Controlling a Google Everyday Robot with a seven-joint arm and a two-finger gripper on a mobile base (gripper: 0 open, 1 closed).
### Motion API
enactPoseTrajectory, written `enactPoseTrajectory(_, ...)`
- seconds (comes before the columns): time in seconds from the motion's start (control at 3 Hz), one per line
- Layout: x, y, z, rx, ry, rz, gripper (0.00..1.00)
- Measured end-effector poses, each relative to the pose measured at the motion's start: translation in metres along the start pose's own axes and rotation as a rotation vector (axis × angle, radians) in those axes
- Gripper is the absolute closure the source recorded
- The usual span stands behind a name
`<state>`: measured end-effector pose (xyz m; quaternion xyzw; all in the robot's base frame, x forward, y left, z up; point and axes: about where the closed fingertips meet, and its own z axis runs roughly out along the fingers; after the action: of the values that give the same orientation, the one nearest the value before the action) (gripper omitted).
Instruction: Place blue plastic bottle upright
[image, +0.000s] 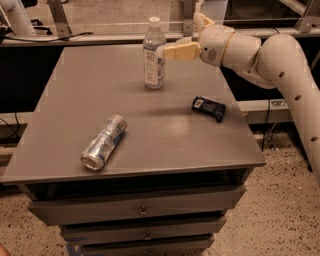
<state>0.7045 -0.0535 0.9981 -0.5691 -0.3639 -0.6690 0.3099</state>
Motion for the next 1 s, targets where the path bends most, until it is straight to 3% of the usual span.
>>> enactPoseTrajectory(0.33,0.06,0.009,-0.069,-0.134,-0.027,-0.115,0.0)
enactPoseTrajectory(0.67,0.061,0.007,-0.067,-0.131,-0.026,-0.1,0.0)
enactPoseTrajectory(1.0,0.071,0.026,-0.076,-0.131,-0.043,-0.168,0.0)
